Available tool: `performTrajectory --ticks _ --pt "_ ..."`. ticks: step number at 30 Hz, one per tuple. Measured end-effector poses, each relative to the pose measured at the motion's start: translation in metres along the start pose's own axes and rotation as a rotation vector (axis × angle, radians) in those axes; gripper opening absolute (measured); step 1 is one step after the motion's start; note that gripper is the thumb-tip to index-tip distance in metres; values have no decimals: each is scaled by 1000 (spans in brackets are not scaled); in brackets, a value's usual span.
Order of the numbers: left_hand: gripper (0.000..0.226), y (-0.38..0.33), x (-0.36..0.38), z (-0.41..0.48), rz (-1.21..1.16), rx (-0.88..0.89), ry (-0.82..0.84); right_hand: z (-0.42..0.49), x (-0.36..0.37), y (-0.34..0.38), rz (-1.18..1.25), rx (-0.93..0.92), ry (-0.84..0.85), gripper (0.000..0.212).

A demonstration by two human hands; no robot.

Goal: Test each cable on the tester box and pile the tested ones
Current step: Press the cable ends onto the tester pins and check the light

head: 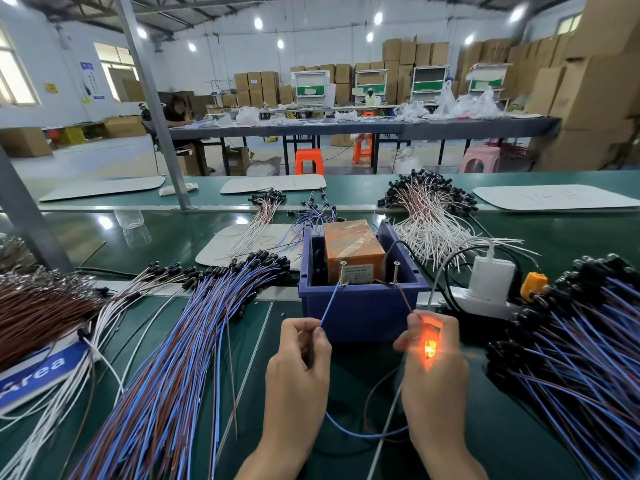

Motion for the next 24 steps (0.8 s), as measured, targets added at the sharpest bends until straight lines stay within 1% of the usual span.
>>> performTrajectory --ticks 1,4,7,8,12,20,24 --pt "8 0 0 0 9 7 2 0 -1 0 4 1 -3 14" --pt "11 0 0 1 28 10 11 -1 -1 -1 13 13 4 11" --pt "9 0 -1 1 22 7 22 -2 -1 -3 22 29 15 26" --pt "7 -1 -1 1 17 7 21 -1 -1 -3 24 26 11 28" --pt "2 -1 -1 1 4 6 16 0 0 -3 18 5 0 25" --pt "7 0 0 1 18 27 -2 0 0 -5 20 26 4 12" --pt "13 0 1 2 21 19 -3 1 0 -2 30 42 -2 23"
Point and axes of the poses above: each hand's wrist, its own z-axis towards the middle knuckle, its own x-axis out of the palm, y = z × x, the point moved 2 cm from there along z, towards the middle knuckle, and after that the axes turned 14 degrees about z, right-handed, at the moved point
